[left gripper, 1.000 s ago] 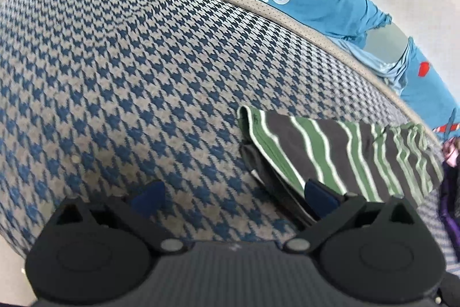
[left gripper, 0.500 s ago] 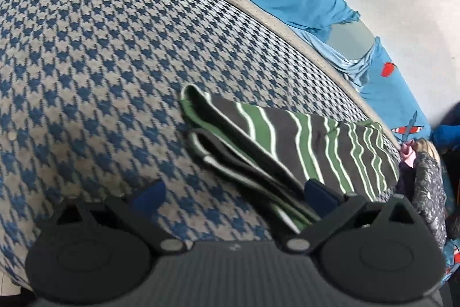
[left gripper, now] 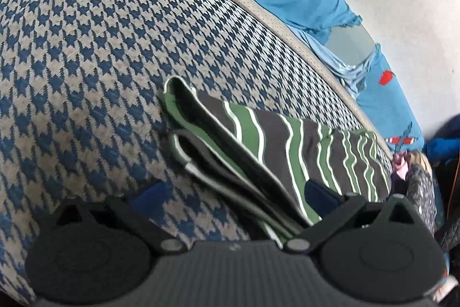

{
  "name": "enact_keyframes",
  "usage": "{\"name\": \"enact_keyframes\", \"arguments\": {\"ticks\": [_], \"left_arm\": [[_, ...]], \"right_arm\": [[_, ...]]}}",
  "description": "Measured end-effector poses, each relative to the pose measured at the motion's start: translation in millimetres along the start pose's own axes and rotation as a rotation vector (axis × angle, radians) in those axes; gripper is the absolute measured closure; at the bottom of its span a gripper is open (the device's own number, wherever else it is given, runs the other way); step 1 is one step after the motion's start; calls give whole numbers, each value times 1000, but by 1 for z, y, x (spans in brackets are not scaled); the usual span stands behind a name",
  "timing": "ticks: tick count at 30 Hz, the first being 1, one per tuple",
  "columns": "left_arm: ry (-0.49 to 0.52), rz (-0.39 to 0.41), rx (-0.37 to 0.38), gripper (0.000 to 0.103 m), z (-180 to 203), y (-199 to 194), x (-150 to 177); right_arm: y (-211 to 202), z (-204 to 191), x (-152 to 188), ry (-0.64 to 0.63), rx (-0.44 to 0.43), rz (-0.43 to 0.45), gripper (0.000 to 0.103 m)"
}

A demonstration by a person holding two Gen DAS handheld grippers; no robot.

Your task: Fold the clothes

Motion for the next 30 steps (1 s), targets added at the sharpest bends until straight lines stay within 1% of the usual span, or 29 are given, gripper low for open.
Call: {"name": "enact_keyframes", "arguments": {"ticks": [3,4,5,6,7,8,10,12,15,16,17,20,24,26,28,30], "left_arm": [[-29,23,9,2,0,12,-8],[-38,29,10,8,-1,15,-11],[-39,33,9,24,-1,16,-14],[-42,36,7,33,-2,18,-16],[-54,36,-2,47,-6,19,-17],[-71,37,-8,53,-9,19,-18],[-121,44,7,55,-13,18,-20],[-118,42,10,56,-15,14,-19],[-104,44,3,57,-18,11,-18],[-104,43,3,56,-19,9,-18],[-102,44,2,56,-21,7,-18],[-89,58,-9,56,-26,-4,-19],[-93,65,-10,56,-29,-8,-21],[-95,63,-7,56,-29,-8,-20],[-95,59,-8,56,-29,-9,-20],[-95,55,-9,55,-29,-9,-19]], "right_arm": [[-2,-1,2,-1,-9,-2,96],[-3,-2,3,-9,-12,-4,96],[-3,-3,4,-17,-16,-6,96],[-3,-5,5,-25,-19,-7,96],[-3,-6,6,-28,-26,-13,96],[-3,-7,8,-31,-32,-20,96],[-2,-11,13,-38,-49,-40,95],[-2,-15,16,-74,-48,-46,94],[-5,-20,13,-76,-77,-32,84],[-6,-21,11,-66,-86,-25,77],[-6,-21,10,-66,-87,-20,73],[-7,-24,9,-75,-88,-10,72],[-5,-29,12,-94,-98,-17,70],[-3,-33,14,-132,-87,-13,65],[0,-39,17,-203,-68,-9,63],[3,-46,22,-270,-56,-9,62]]}}
Point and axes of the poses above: each gripper's, at about its wrist camera, not at the fingertips, and y roughly the way its jaws point, z to its right, x to its underside, the point moved 10 cm from there along y, roughly the way its jaws point, and after that the axes turned 5 degrees about z, right-handed, at the moved point
